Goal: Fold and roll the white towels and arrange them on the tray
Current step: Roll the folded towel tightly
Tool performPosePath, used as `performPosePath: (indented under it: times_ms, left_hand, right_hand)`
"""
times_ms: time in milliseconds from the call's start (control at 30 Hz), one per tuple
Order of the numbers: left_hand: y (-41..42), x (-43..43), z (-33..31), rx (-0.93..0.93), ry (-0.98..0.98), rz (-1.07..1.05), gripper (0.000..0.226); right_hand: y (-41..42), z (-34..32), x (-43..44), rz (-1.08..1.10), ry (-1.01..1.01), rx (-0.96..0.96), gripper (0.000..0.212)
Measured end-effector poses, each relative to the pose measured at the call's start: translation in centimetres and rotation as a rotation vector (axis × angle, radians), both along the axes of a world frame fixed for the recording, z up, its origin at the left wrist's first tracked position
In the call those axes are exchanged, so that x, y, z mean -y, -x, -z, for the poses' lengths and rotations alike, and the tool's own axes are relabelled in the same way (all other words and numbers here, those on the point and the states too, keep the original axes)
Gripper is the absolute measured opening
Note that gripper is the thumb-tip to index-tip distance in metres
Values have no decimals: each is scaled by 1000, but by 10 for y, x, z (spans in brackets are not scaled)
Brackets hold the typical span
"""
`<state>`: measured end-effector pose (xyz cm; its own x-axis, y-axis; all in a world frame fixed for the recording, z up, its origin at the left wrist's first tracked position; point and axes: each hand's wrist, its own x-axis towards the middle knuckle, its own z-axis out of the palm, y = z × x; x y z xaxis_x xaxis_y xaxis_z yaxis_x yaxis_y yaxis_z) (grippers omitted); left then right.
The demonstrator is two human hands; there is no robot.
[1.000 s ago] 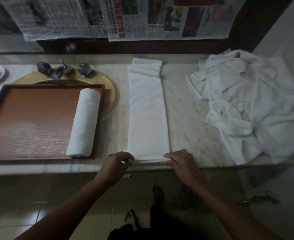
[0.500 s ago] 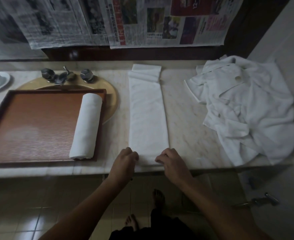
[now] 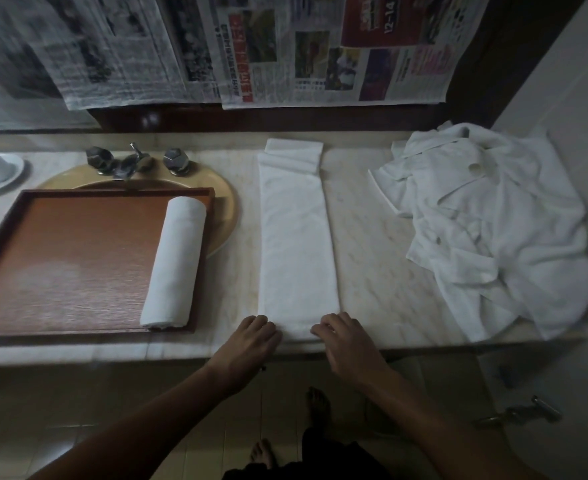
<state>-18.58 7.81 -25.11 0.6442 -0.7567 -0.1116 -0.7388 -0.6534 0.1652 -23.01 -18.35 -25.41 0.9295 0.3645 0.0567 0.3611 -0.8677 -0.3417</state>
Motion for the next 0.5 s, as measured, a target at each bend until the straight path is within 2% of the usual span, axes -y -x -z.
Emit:
performPosePath:
  times_ms: [300, 400, 500]
  left_hand:
    - [-2, -4, 0, -25, 48, -17, 45]
    - [-1, -6, 2, -17, 48, -40, 41]
    - [2, -7, 2, -18, 71, -78, 36]
  right_hand:
    - [-3, 1, 8, -70, 101, 31, 41]
    - [-4, -2, 9, -67, 77, 16, 45]
    - [-3, -1, 12, -35, 21, -33, 36]
